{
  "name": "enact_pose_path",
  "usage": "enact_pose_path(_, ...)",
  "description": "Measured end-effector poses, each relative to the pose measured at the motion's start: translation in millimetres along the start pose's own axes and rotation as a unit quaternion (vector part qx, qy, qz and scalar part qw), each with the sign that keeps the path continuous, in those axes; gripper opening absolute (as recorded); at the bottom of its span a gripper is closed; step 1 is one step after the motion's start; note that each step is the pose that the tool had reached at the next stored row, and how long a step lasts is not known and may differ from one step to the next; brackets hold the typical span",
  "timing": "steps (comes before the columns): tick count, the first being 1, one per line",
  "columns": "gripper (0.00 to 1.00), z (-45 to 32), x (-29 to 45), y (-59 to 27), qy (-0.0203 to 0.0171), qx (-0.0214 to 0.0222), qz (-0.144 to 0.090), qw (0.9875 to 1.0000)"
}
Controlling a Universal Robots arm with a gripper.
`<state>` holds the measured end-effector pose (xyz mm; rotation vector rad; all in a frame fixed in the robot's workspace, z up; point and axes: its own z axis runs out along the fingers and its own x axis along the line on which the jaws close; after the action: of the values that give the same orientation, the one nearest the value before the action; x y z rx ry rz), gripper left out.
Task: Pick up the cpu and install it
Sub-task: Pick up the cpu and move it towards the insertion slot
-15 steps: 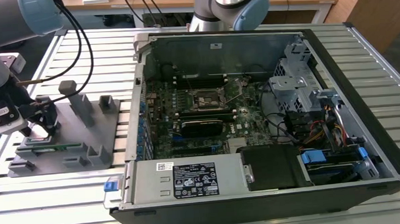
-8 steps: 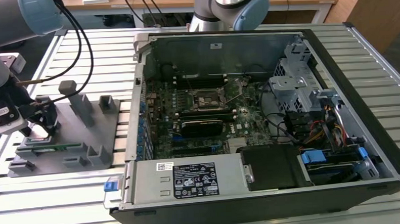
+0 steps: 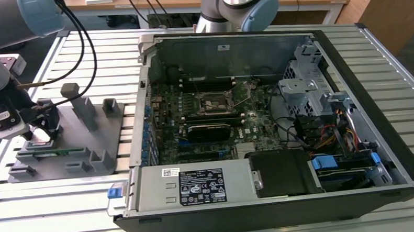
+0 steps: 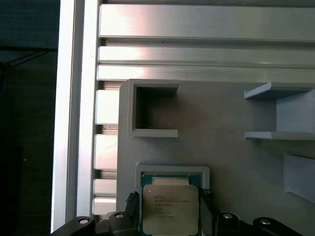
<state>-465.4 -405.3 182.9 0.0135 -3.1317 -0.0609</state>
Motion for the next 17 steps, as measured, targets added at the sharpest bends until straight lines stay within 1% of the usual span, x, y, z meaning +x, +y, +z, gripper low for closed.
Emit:
enact_pose_path(8,0.59,-2.5,0.0,0.1,0.0000,-0.0003,0.000,1.0000)
enact_pose_path(17,0.59,-2.6,0.0,-0.3,0.0000,-0.0004,0.000,1.0000)
